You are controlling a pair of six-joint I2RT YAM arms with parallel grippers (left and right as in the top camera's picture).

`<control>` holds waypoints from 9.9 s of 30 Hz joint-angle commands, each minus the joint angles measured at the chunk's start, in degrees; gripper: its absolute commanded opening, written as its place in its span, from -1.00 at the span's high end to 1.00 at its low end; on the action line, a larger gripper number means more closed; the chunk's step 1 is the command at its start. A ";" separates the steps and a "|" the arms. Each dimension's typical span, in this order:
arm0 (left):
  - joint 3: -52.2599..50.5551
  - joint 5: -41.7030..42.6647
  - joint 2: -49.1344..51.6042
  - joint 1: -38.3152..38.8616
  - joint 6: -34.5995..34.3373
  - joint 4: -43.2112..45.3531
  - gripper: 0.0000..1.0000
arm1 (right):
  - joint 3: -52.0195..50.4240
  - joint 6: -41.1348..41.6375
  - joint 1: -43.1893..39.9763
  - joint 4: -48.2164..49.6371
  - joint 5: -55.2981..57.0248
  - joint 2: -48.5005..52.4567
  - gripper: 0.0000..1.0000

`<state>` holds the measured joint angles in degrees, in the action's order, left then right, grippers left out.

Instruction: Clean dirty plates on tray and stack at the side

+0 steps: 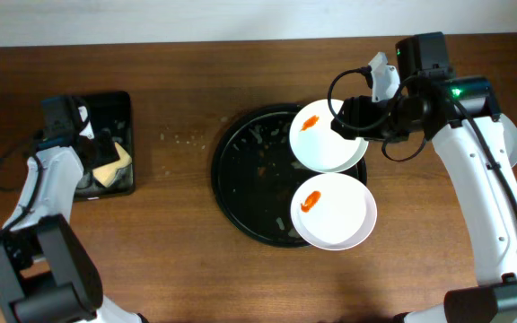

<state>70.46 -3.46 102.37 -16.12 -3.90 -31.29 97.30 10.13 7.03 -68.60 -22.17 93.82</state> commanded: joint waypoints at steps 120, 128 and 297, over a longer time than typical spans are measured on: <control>13.14 28.59 -0.76 7.78 5.20 -11.63 0.99 | 0.33 -0.26 0.46 0.22 1.84 -0.09 -0.29; 13.60 29.42 -0.74 23.61 -0.98 -9.01 0.99 | 0.20 8.63 0.46 -8.13 15.45 2.40 -0.37; 28.65 2.82 19.43 45.42 -17.99 -23.61 1.00 | -24.85 4.90 6.49 12.50 28.81 -0.26 0.92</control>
<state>98.10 -8.99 121.40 30.87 -23.73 -55.02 68.77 17.02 12.12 -54.35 0.27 95.07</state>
